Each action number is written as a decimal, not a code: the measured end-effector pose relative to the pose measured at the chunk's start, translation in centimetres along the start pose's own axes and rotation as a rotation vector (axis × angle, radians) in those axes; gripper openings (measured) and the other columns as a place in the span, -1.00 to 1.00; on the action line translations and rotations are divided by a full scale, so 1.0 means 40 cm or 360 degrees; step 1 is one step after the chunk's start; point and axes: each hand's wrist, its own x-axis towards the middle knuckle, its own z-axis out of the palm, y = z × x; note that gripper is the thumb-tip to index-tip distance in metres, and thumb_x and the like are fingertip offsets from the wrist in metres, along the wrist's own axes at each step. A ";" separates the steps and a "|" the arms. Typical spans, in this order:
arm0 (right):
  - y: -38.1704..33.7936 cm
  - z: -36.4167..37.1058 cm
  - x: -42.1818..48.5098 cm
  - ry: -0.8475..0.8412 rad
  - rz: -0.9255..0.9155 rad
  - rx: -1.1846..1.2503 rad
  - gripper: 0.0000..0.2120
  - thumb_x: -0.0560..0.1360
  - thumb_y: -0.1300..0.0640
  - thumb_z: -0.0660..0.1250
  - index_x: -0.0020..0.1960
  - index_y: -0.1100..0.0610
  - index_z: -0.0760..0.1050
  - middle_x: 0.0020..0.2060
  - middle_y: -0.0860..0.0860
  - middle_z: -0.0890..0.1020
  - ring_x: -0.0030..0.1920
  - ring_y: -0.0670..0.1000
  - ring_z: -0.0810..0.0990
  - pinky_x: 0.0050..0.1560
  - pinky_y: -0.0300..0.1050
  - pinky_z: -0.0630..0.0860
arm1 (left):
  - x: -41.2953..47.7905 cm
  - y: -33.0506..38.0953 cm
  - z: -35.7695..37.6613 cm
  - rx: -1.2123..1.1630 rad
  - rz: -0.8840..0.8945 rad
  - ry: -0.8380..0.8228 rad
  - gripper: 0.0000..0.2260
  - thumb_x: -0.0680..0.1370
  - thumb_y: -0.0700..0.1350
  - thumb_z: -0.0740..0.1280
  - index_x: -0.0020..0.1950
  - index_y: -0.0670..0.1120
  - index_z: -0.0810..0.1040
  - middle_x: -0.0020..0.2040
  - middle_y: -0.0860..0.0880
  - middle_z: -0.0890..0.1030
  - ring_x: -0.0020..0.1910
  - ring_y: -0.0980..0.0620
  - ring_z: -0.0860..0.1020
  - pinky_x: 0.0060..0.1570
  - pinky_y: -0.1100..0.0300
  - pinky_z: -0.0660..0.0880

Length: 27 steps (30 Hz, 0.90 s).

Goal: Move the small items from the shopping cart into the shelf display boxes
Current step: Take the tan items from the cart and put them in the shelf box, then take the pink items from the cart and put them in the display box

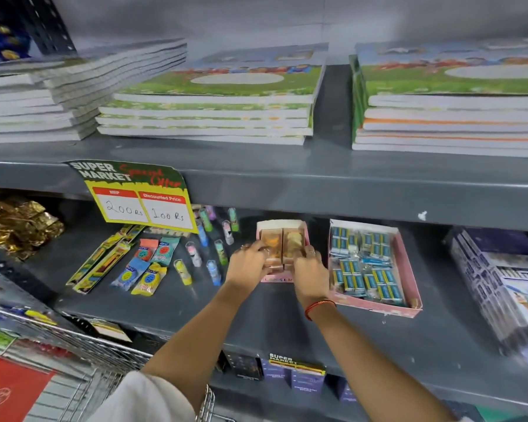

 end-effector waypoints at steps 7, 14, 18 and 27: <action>-0.030 0.007 -0.009 0.0018 0.0147 0.0034 -0.67 0.54 0.36 0.18 0.29 0.25 0.40 0.30 0.22 0.43 0.26 0.18 0.43 0.03 0.00 0.60 | 0.015 0.002 0.004 0.0119 0.0011 -0.0079 -0.70 0.56 -0.12 0.24 0.30 -0.09 0.48 0.43 0.05 0.41 0.16 -0.13 0.55 0.04 0.05 0.52; -0.026 0.000 0.017 0.0025 0.0102 -0.0076 -0.73 0.52 0.41 0.16 0.17 0.33 0.50 0.23 0.24 0.50 0.23 0.18 0.44 0.02 0.03 0.59 | 0.013 0.007 0.008 0.0195 0.0070 -0.0024 -0.69 0.56 -0.16 0.23 0.29 -0.12 0.49 0.37 -0.02 0.49 0.20 -0.08 0.52 0.10 0.07 0.46; -0.024 -0.019 0.016 0.0016 0.0066 -0.0058 -0.70 0.51 0.41 0.16 0.21 0.33 0.47 0.28 0.24 0.44 0.24 0.21 0.42 0.07 0.08 0.56 | -0.009 0.017 -0.014 0.0296 0.0080 -0.0001 -0.72 0.53 -0.18 0.23 0.24 -0.10 0.49 0.26 -0.06 0.55 0.21 -0.12 0.45 0.17 0.00 0.33; -0.173 -0.030 -0.073 0.0493 -0.0319 0.0447 -0.70 0.36 0.31 0.27 0.07 0.29 0.56 0.07 0.29 0.59 0.18 0.31 0.48 0.35 0.07 0.32 | -0.264 -0.206 -0.096 -0.0337 -0.0310 0.0866 -0.76 0.51 -0.16 0.27 0.14 -0.10 0.60 0.06 -0.09 0.66 0.09 -0.12 0.52 0.06 -0.02 0.36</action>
